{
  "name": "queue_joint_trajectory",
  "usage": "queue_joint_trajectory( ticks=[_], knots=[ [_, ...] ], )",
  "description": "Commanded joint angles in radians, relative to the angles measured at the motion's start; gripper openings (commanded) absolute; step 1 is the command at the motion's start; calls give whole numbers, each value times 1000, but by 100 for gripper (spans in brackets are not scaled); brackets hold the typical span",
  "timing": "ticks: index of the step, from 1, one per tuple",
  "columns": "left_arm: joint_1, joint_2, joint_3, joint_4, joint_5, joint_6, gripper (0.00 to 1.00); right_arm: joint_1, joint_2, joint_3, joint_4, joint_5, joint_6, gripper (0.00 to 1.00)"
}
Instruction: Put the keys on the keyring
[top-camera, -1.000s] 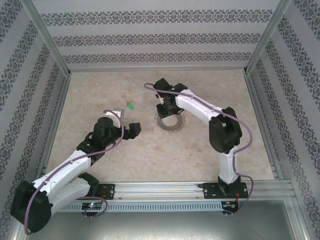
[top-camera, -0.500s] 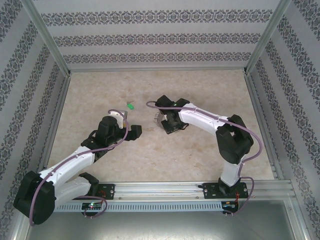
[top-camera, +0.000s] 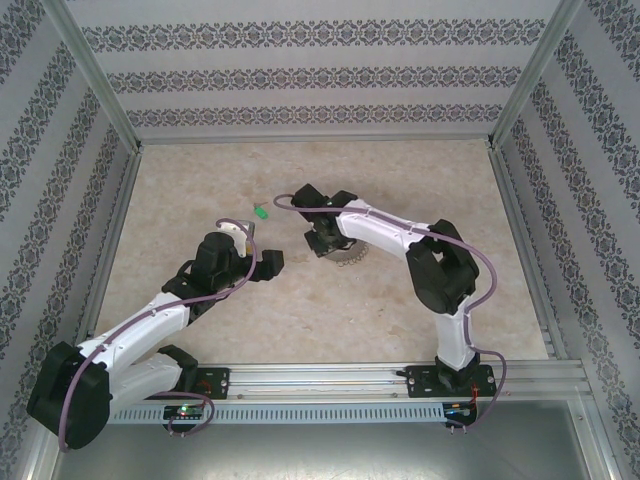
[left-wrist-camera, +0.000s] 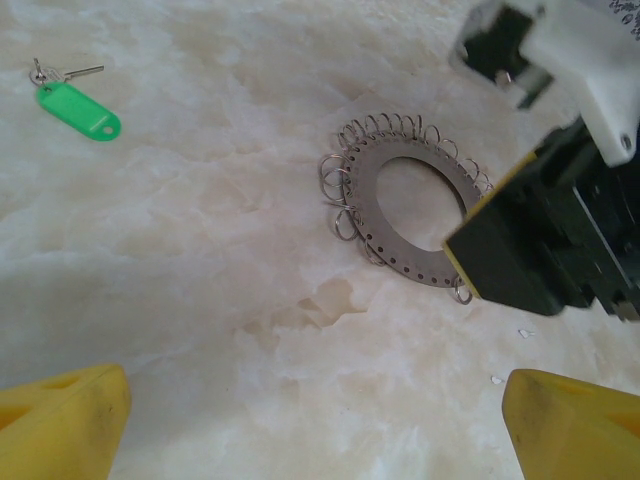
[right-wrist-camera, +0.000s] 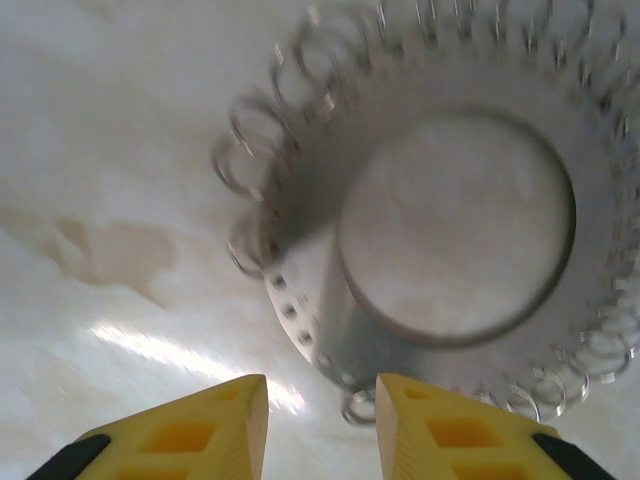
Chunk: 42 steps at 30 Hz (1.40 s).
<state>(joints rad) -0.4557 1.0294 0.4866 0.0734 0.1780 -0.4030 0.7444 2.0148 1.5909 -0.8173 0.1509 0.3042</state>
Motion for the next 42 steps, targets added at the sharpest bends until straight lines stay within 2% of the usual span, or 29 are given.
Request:
queue_joint_trajectory(
  ticks=[1, 6, 10, 16, 27, 32, 42],
  knots=[
    [13, -14, -5, 25, -7, -3, 96, 9, 70, 100, -22, 21, -43, 34],
    [16, -32, -18, 15, -12, 0, 96, -1, 149, 196, -45, -46, -114, 33],
    [17, -44, -21, 12, -19, 2, 96, 7, 165, 210, -85, -54, -147, 33],
    [24, -16, -20, 29, -16, -1, 96, 49, 205, 229, -118, 60, -136, 34],
    [31, -44, -27, 9, -26, 4, 96, 57, 268, 259, -134, 128, -140, 31],
    [32, -46, -23, 8, -22, 6, 96, 57, 286, 260, -134, 141, -139, 27],
    [41, -62, -25, -1, -26, 10, 96, 56, 298, 269, -142, 179, -146, 12]
  ],
)
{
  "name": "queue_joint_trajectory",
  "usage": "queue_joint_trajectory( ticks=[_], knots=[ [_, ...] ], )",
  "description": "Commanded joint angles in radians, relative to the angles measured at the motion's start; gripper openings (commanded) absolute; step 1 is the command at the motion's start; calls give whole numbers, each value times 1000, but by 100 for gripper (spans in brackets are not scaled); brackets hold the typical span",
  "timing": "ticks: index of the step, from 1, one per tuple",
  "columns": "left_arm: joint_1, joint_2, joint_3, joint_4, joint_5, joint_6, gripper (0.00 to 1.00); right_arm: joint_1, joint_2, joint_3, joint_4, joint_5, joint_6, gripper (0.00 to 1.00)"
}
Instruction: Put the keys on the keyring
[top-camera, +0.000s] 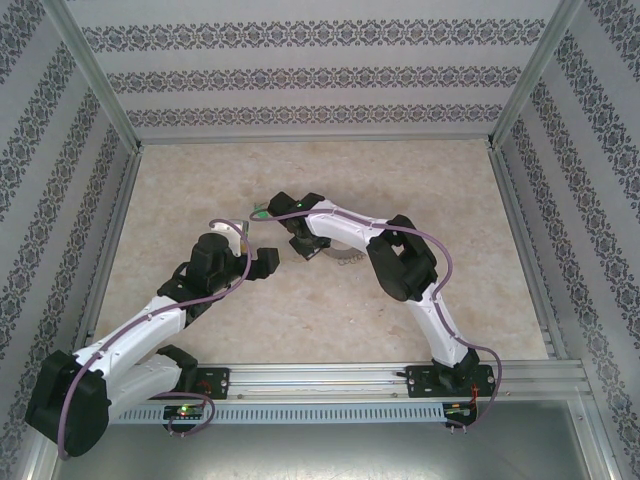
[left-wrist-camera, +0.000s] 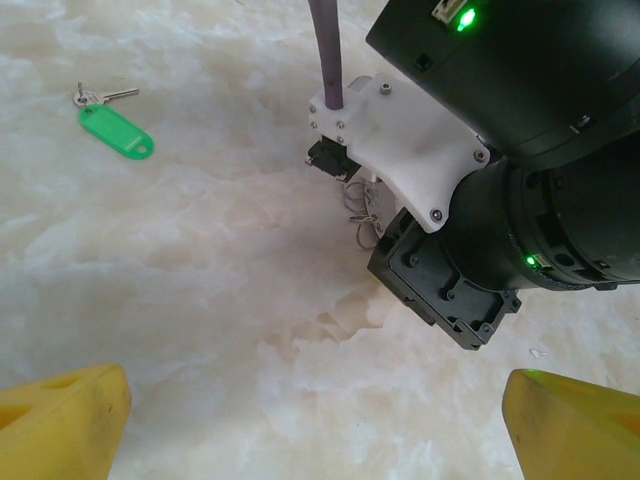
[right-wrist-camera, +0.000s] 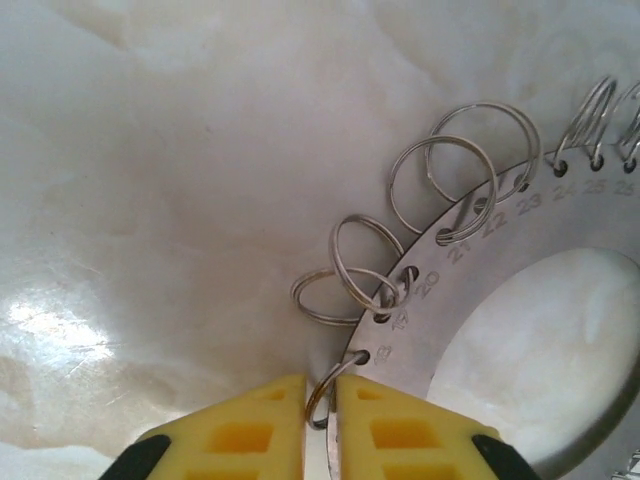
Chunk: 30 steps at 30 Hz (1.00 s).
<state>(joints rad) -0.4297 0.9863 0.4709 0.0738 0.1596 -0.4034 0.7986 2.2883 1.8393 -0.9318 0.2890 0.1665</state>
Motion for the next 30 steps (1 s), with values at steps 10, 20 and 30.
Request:
queue_joint_trajectory(
  ticks=[10, 20, 30],
  knots=[
    [20, -27, -8, -9, -11, 12, 96, 1, -40, -6, -36, -15, -1, 0],
    [20, -29, -3, -7, -1, 6, 96, -73, -270, -219, 47, -362, 52, 0],
    [20, -26, 8, -14, 6, 5, 95, -126, -339, -478, 172, -535, 111, 0]
  ],
)
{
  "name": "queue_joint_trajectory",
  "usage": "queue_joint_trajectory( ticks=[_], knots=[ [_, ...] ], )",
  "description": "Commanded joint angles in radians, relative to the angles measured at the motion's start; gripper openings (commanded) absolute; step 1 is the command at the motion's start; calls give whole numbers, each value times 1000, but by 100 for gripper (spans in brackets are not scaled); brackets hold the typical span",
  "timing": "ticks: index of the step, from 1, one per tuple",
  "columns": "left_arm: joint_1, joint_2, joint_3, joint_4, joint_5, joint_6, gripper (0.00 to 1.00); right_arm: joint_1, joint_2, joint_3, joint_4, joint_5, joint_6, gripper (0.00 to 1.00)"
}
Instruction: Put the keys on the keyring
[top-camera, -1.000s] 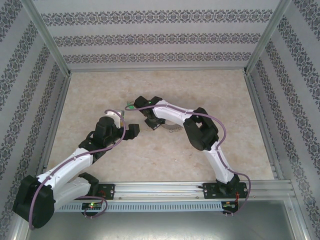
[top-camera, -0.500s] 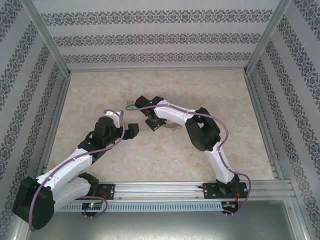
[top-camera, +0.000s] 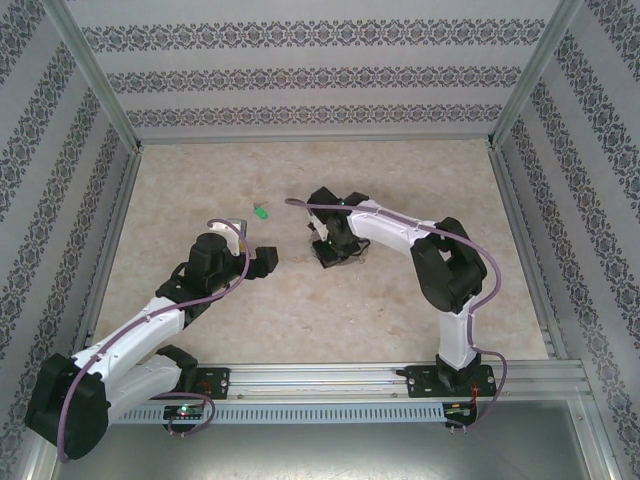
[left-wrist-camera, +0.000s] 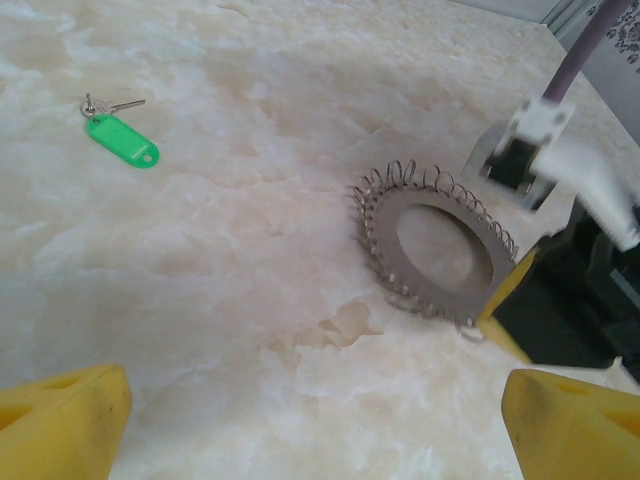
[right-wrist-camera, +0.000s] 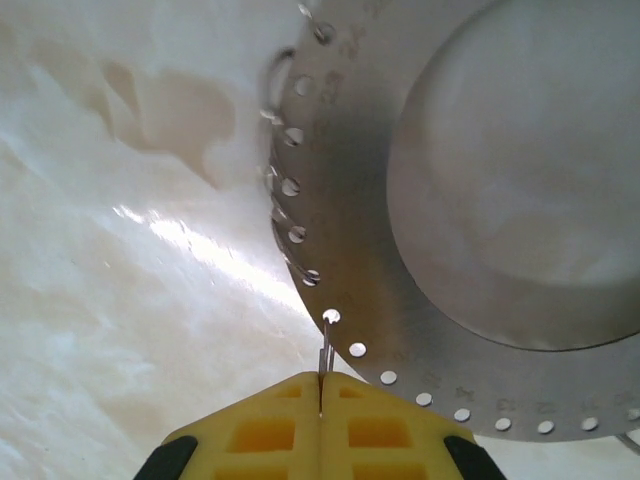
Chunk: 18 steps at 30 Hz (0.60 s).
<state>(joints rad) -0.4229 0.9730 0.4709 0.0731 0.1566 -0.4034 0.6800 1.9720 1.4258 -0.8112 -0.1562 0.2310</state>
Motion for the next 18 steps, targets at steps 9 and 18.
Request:
queue_joint_trajectory(
  ticks=[9, 18],
  knots=[
    [12, -7, 19, -18, 14, 5, 95, -4, -65, -135, 96, -19, 71, 12],
    [13, -15, 23, -28, 14, 10, 95, 3, -93, -162, 128, 10, 90, 23]
  ],
)
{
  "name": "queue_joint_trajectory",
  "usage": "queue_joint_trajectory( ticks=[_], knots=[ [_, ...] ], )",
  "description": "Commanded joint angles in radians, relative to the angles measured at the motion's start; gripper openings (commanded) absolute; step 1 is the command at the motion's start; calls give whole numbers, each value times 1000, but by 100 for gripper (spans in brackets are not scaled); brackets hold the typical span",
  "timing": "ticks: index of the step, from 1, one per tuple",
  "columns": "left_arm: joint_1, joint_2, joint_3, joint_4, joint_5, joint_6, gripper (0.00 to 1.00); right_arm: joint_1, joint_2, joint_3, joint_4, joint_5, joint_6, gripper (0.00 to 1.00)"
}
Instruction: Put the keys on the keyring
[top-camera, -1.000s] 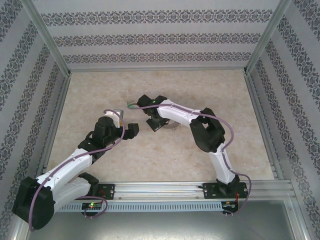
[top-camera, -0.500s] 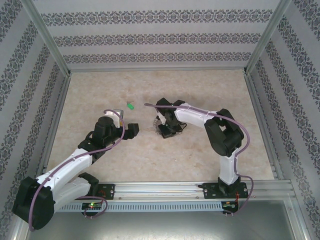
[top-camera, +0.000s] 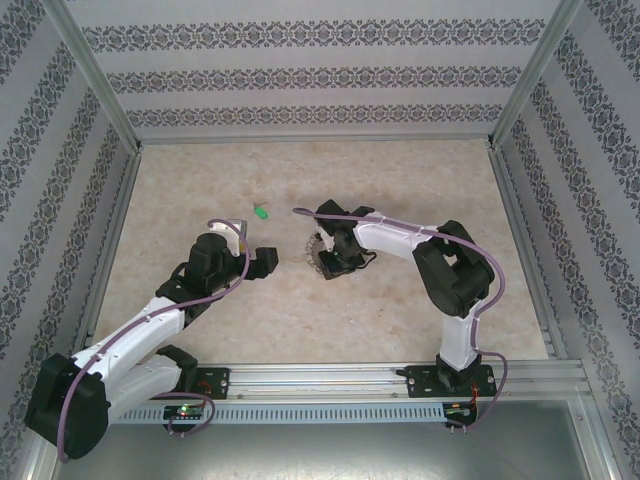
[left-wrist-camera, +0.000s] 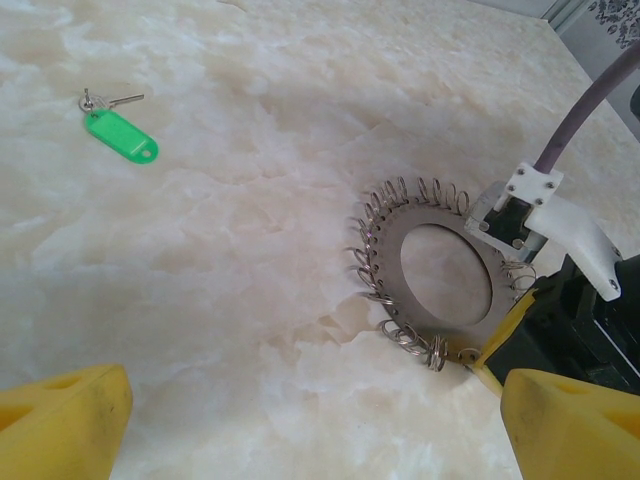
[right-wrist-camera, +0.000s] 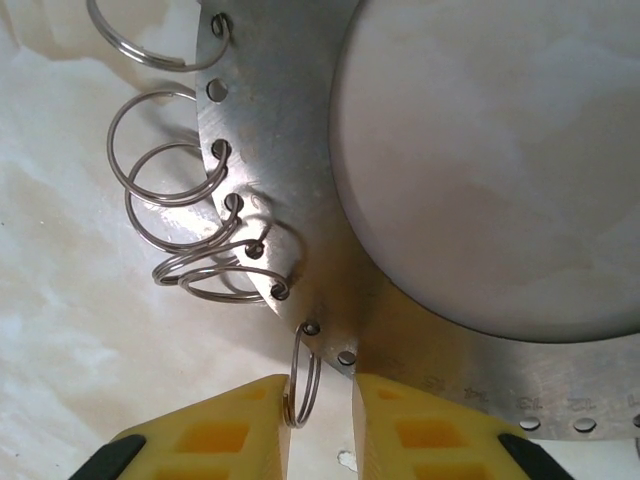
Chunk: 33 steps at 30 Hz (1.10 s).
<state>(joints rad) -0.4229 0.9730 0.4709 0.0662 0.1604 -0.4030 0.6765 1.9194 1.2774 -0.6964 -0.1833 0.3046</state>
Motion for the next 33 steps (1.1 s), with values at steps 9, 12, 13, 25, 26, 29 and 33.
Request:
queue_joint_trajectory(
  ticks=[9, 12, 13, 25, 26, 29, 33],
  knots=[
    [13, -18, 31, -28, 11, 14, 95, 6, -22, 26, 10, 52, 6, 20],
    [13, -24, 30, -34, 6, 16, 95, 5, -16, 29, 3, 56, 0, 16],
    [12, -25, 31, -37, 5, 19, 95, 6, -18, 27, 3, 57, 1, 15],
    [13, -32, 34, -45, 5, 19, 95, 8, -35, 2, 13, 56, -16, 14],
    [13, -33, 34, -46, 5, 18, 95, 9, -34, 0, 17, 59, -16, 14],
    [12, -39, 33, -52, 3, 15, 95, 10, -37, -10, 29, 63, -19, 10],
    [13, -52, 34, -65, 0, 16, 95, 12, -77, -32, 41, 74, -44, 1]
  ],
)
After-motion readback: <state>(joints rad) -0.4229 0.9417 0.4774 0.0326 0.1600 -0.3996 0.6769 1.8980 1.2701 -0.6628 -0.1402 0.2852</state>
